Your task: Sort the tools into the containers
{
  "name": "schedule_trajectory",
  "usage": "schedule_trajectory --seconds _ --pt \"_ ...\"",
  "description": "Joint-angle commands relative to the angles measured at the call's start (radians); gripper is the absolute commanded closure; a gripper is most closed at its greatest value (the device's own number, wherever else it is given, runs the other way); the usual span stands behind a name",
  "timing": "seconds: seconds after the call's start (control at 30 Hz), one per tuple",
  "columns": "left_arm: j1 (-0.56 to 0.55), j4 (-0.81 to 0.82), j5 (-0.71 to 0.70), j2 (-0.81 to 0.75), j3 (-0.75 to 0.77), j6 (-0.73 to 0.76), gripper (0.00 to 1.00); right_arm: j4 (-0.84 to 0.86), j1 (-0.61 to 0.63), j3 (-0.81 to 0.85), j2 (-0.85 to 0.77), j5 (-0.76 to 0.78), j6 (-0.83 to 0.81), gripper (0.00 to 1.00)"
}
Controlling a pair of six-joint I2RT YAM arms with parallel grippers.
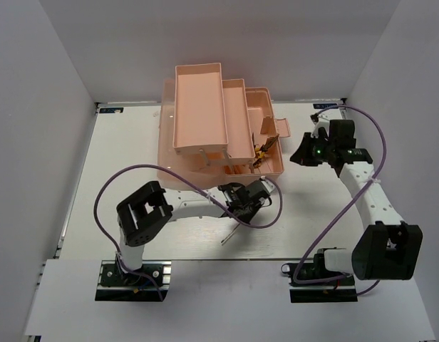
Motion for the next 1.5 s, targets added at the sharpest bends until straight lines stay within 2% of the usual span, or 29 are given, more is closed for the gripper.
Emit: schedule_trajectory --seconds 0.0,0.03,0.07,0.1,0.2,0.4,0.5,0.6,0.7,0.9,0.97,1.0,1.03,1.07,1.1,1.13,1.2,1.23,1.27,1.3,1.37,1.4,1.43,1.47 --pt "-0.017 -0.001 0.052 -0.164 0.123 0.047 0.98 0.006 -0.034 -0.053 -0.066 0.112 -0.057 1.0" --pt "-0.006 -0.014 0.029 -0.175 0.186 0.047 0.98 0.004 -0.04 -0.062 -0.07 0.129 -0.066 1.0" --pt "0.004 -0.014 0.029 -0.184 0.218 0.057 0.98 0.003 -0.253 -0.08 -0.078 0.156 -0.08 1.0" --pt "0.005 -0.025 0.017 -0.195 0.249 0.058 0.99 0.0 -0.077 -0.093 -0.081 0.166 -0.082 1.0" --pt "0.029 -0.065 -0.093 -0.177 0.39 0.084 1.0 0.012 -0.106 -0.145 -0.101 0.18 -0.097 1.0" --pt "0.106 -0.125 -0.394 -0.024 0.684 0.094 1.0 0.023 -0.137 -0.205 -0.135 0.158 -0.114 1.0" --pt "0.155 -0.138 -0.443 0.094 0.807 0.134 1.0 0.015 -0.137 -0.223 -0.147 0.117 -0.117 1.0" --pt "0.195 -0.161 -0.471 0.214 1.014 0.194 1.0 0.004 -0.137 -0.237 -0.158 0.082 -0.146 1.0" --pt "0.234 -0.174 -0.5 0.277 1.094 0.237 1.0 -0.003 -0.137 -0.246 -0.162 0.054 -0.151 1.0" --pt "0.311 -0.16 -0.526 0.297 1.078 0.228 1.0 -0.008 -0.132 -0.263 -0.164 0.014 -0.154 1.0" --pt "0.325 -0.149 -0.483 0.297 1.078 0.228 0.99 -0.008 -0.132 -0.26 -0.155 0.005 -0.154 1.0" --pt "0.339 -0.137 -0.459 0.297 1.078 0.228 0.94 -0.007 -0.129 -0.263 -0.153 -0.029 -0.158 0.96" --pt "0.348 -0.137 -0.439 0.297 1.068 0.228 0.85 -0.008 -0.129 -0.26 -0.144 -0.046 -0.169 0.74" --pt "0.348 -0.137 -0.395 0.288 1.056 0.228 0.72 -0.01 -0.128 -0.257 -0.138 -0.072 -0.195 0.64" --pt "0.348 -0.137 -0.376 0.276 1.056 0.228 0.46 -0.02 -0.125 -0.242 -0.133 -0.096 -0.212 0.57" --pt "0.348 -0.126 -0.361 0.267 1.044 0.228 0.36 -0.025 -0.122 -0.239 -0.13 -0.197 -0.227 0.52" --pt "0.348 -0.126 -0.293 0.248 1.044 0.228 0.23 -0.048 -0.112 -0.219 -0.112 -0.338 -0.311 0.43" --pt "0.339 -0.126 -0.275 0.237 1.044 0.237 0.22 -0.063 -0.097 -0.211 -0.104 -0.434 -0.342 0.42" --pt "0.339 -0.126 -0.256 0.208 1.054 0.237 0.22 -0.081 -0.08 -0.209 -0.092 -0.513 -0.464 0.39" --pt "0.339 -0.126 -0.256 0.193 1.064 0.237 0.21 -0.091 -0.057 -0.212 -0.089 -0.547 -0.517 0.38" --pt "0.327 -0.145 -0.256 0.149 1.073 0.237 0.27 -0.094 0.004 -0.226 -0.09 -0.636 -0.758 0.36" --pt "0.318 -0.16 -0.256 0.085 1.064 0.237 0.34 -0.091 0.023 -0.232 -0.087 -0.644 -0.884 0.36" --pt "0.317 -0.171 -0.256 0.038 1.009 0.211 0.63 -0.092 0.082 -0.244 -0.078 -0.656 -0.951 0.36" --pt "0.317 -0.181 -0.268 -0.015 0.958 0.197 0.82 -0.088 0.108 -0.243 -0.064 -0.633 -1.038 0.36"
